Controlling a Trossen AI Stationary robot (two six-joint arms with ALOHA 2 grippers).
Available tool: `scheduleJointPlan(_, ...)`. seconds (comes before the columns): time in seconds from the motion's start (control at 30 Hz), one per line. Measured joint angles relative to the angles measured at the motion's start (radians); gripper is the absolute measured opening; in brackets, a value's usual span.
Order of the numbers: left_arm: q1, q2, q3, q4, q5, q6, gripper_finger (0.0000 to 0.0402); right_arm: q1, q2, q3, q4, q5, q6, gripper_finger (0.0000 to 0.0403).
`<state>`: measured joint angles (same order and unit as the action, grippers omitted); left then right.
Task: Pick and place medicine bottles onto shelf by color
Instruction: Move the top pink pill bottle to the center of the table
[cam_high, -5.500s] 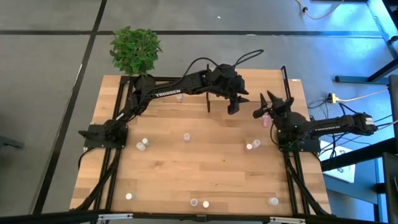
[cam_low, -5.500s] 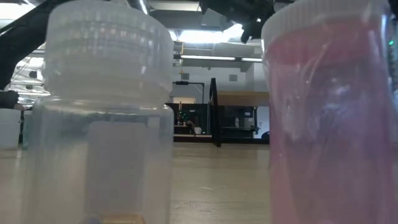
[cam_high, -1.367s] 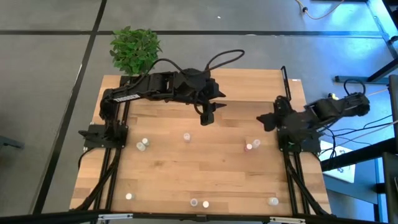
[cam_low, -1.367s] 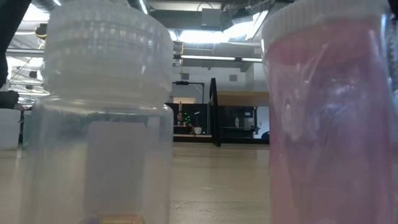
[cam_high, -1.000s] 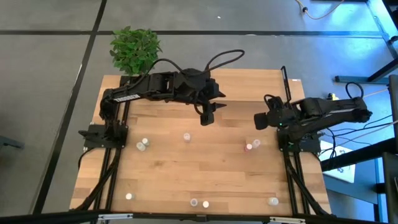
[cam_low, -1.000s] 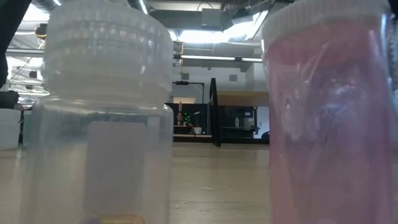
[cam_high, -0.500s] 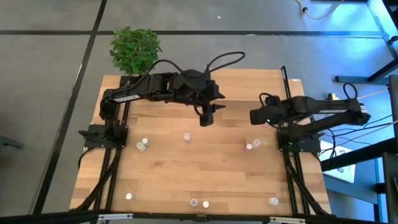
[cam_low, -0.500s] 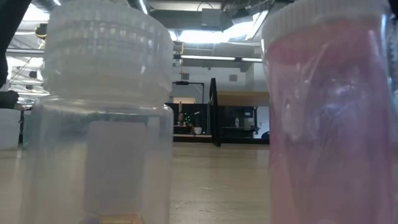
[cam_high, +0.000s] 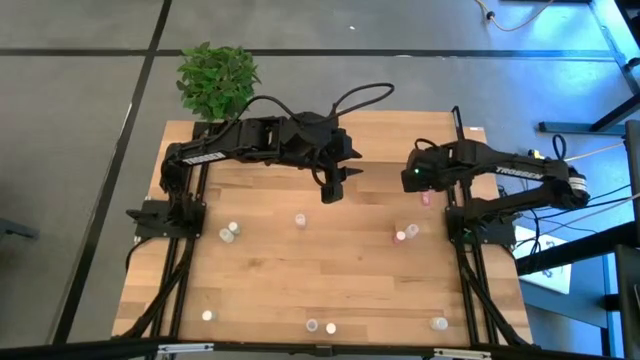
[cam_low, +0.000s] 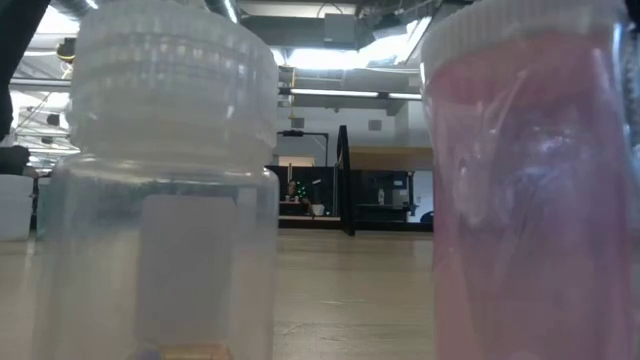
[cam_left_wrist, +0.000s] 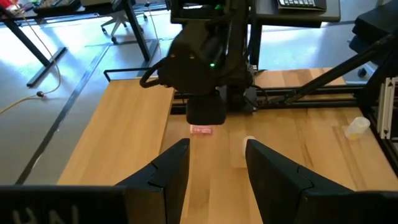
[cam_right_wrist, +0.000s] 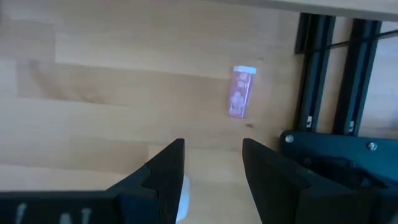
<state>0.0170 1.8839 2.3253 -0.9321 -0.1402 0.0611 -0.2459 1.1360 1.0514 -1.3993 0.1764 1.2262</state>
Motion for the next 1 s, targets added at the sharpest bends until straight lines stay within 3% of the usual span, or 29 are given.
scheduleJointPlan(0.23,-0.001,0.000,0.000,0.000,0.000,-0.005,0.0151,-0.073,-0.002,-0.145,0.103,-0.067,-0.090,0.0165)
scheduleJointPlan(0.63,-0.001,0.000,0.000,0.001,0.000,-0.007,0.0151,-0.192,0.007,-0.273,0.205,-0.005,-0.163,0.0165)
scheduleJointPlan(1.0,-0.001,0.001,0.000,0.007,0.000,-0.006,0.0151,-0.261,0.006,-0.398,0.343,-0.026,-0.163,0.0165)
